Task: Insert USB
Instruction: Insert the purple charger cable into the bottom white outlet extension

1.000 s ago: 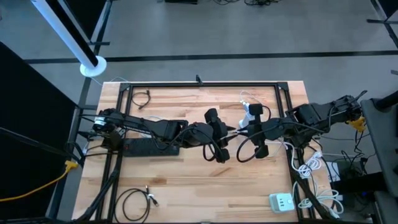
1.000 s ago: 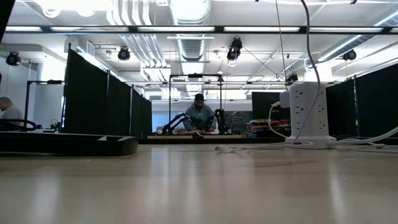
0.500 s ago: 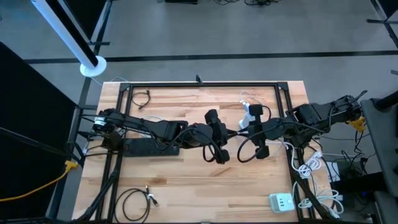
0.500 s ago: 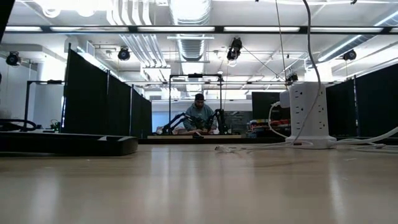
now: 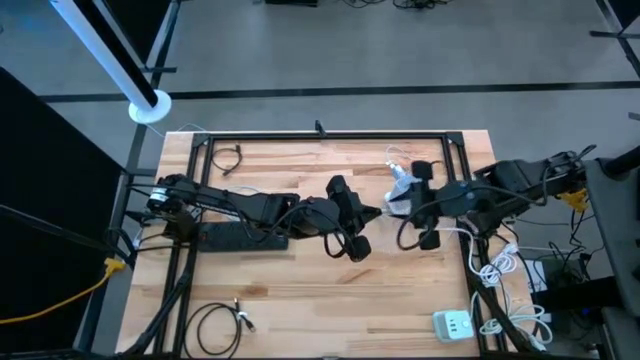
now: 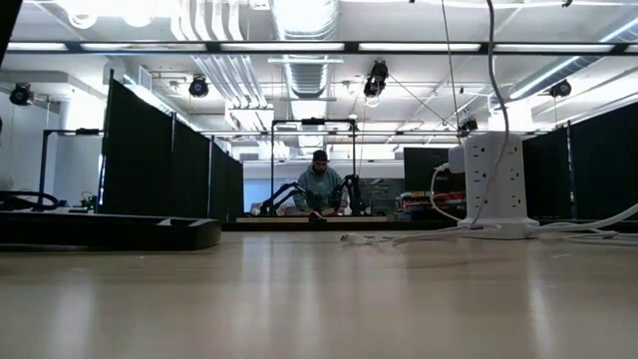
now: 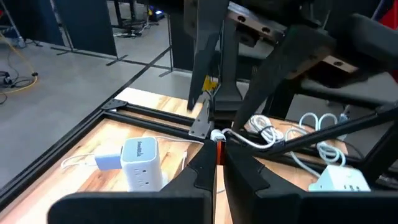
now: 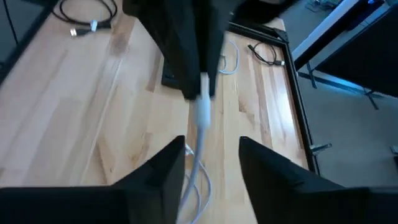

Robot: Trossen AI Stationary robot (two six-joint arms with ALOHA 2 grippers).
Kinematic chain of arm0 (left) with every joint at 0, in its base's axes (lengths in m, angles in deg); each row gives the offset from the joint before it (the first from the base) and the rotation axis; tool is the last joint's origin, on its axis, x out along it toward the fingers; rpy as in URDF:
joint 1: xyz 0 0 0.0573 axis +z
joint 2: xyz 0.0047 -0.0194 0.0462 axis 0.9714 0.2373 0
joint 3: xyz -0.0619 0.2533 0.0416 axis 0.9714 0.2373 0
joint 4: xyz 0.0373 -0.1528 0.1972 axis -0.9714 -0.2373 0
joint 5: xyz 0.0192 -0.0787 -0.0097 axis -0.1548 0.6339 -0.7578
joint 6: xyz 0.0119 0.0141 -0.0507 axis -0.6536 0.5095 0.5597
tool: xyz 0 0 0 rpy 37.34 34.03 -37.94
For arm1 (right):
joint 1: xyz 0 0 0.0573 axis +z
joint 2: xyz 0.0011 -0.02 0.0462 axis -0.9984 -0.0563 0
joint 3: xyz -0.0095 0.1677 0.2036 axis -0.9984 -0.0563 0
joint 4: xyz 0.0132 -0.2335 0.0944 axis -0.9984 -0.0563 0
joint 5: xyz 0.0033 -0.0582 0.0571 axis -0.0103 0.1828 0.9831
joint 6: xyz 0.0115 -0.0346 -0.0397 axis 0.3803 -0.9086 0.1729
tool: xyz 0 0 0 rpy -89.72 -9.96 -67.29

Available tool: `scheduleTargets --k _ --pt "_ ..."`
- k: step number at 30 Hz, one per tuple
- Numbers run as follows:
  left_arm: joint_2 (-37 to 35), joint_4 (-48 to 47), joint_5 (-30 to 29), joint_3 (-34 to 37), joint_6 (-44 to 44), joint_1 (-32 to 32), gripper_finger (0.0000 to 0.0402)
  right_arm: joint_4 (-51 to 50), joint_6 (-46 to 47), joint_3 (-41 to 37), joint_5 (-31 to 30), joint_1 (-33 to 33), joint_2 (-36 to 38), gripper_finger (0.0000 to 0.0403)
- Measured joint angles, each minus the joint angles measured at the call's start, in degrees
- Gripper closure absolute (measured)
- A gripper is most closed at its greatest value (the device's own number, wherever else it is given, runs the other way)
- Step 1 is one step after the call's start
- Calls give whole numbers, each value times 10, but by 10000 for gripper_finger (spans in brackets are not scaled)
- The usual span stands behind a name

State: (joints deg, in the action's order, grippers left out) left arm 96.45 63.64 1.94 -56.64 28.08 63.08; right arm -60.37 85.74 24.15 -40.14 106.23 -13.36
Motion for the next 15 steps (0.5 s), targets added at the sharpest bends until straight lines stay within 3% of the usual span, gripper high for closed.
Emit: scheduleTargets --k 7,10,15 --pt "-38 119 -19 15 -11 11 397 18 69 0 5 0 52 237" --pt "-70 255 0 77 -18 35 397 61 77 0 19 1 61 245" --pt "-101 558 29 243 14 79 397 171 70 0 20 2 62 266"
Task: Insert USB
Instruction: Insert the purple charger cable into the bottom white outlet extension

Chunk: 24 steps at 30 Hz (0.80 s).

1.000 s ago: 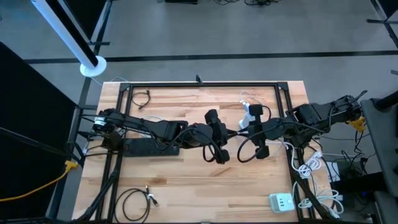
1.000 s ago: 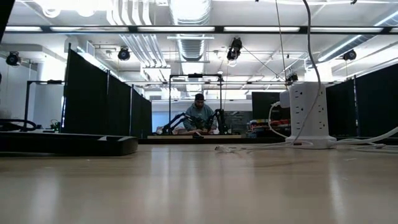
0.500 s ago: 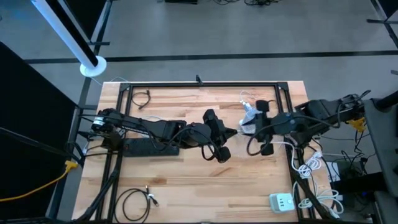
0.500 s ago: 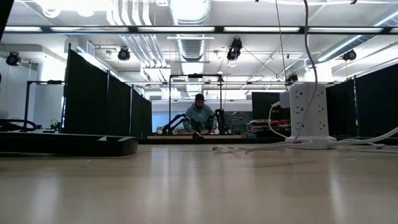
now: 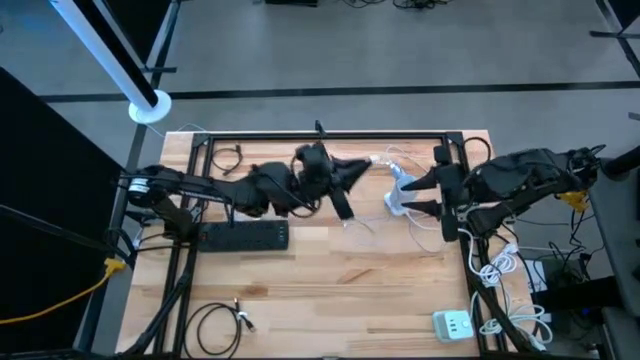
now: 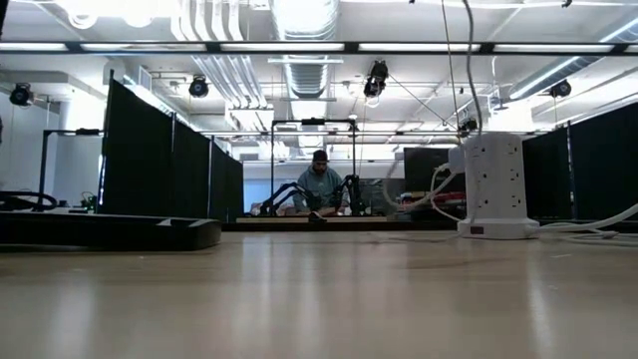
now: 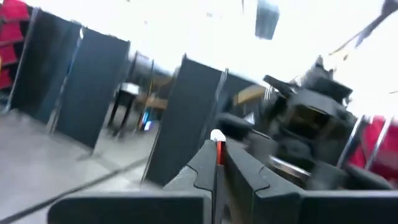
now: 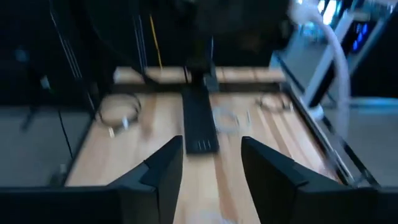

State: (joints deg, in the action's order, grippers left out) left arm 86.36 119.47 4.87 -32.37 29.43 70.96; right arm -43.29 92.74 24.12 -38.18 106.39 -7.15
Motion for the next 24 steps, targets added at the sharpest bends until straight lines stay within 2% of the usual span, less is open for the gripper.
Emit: scheduleTargets --k 4,7,12,17,24 --pt "15 241 3 89 39 22 397 121 -13 0 -1 0 -7 284" --pt "32 358 24 109 37 30 397 207 -35 0 -2 -5 -26 297" --pt "37 382 46 95 15 34 397 297 -15 0 -3 -45 -81 310" --pt "35 382 94 70 -7 33 397 311 53 -1 3 -125 -120 300" --pt "15 383 104 79 -22 31 397 428 71 0 105 -186 -129 257"
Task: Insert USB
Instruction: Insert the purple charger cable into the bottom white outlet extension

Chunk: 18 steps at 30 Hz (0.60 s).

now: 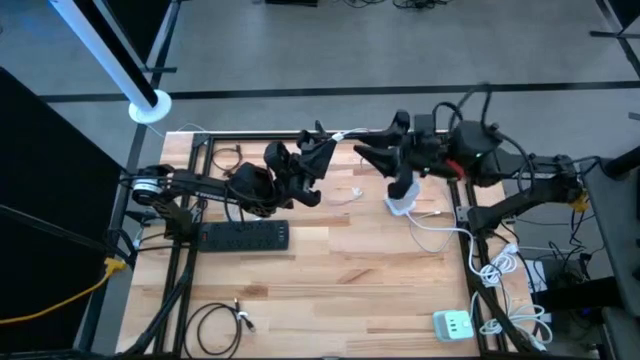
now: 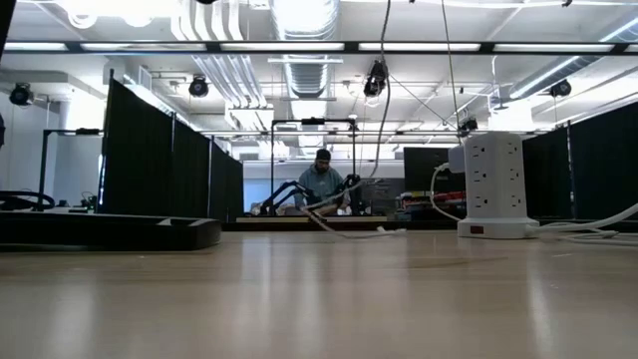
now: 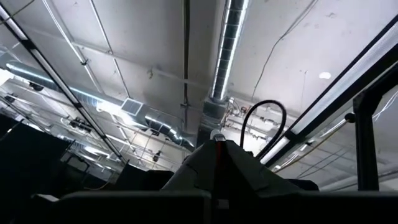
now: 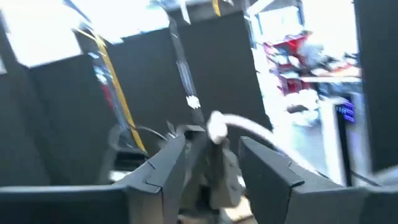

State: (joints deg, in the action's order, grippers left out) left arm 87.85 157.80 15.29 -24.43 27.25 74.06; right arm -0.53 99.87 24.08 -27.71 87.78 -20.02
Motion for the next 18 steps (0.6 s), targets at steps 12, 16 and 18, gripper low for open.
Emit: scheduleTargets --k 12,16,18 --pt "-7 -11 13 5 4 1 397 75 5 0 34 -18 -43 223" --pt "-11 -10 13 8 4 0 397 82 -4 4 27 -18 -44 232" --pt "-11 -11 13 8 5 0 397 81 -6 4 27 -18 -47 241"
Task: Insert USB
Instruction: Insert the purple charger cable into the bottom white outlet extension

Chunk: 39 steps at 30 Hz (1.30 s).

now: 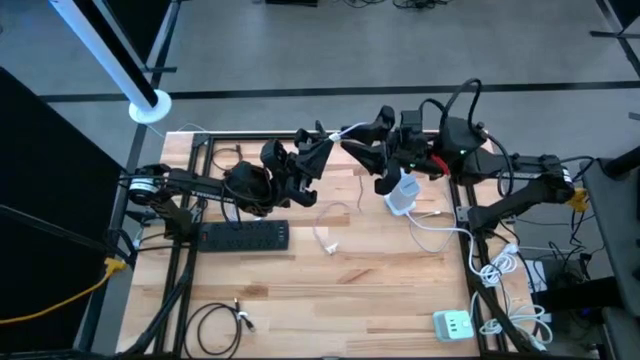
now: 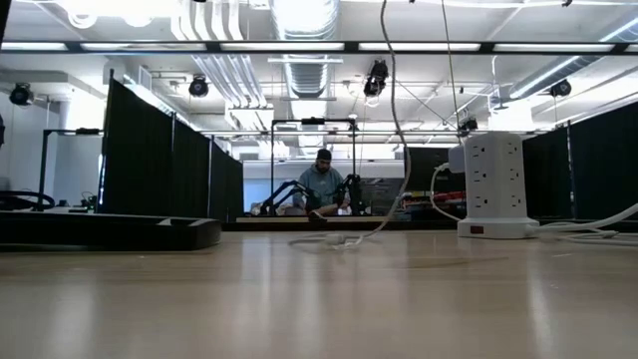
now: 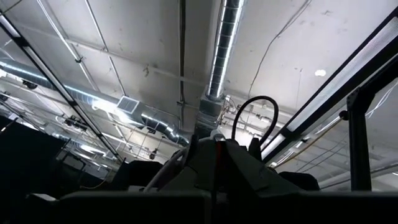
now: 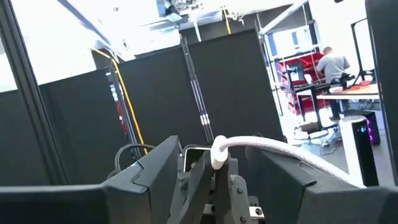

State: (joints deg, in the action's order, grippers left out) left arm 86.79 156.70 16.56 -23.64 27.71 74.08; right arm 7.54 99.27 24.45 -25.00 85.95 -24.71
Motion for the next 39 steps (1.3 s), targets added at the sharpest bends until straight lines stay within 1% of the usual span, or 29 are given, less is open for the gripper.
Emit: scheduleTargets --k 5,12,15,19,20,26,29,34,37,39 --pt "0 -18 1 0 15 0 397 4 0 0 -1 -2 -10 262" --pt "0 -19 4 0 15 -4 397 13 -13 0 -1 -3 -12 295" --pt "0 -18 4 0 15 -4 397 13 -15 0 1 -3 -12 325" --pt "0 -18 5 0 13 -4 397 12 -16 0 3 -3 -12 383" --pt "0 -18 5 0 13 -4 397 12 -18 0 5 -3 -12 388" --pt "0 -29 13 0 12 -4 394 6 -35 0 7 -3 -8 388" --pt "0 -44 28 0 -4 -4 366 -12 -52 0 8 -3 2 388" --pt "-3 -78 69 0 -15 -6 303 -78 -87 0 4 -3 42 388" --pt "-12 -124 90 0 -16 -12 267 -153 -118 1 -4 -1 80 388" --pt "-20 -169 91 0 -18 -17 246 -233 -139 1 -3 11 108 388"
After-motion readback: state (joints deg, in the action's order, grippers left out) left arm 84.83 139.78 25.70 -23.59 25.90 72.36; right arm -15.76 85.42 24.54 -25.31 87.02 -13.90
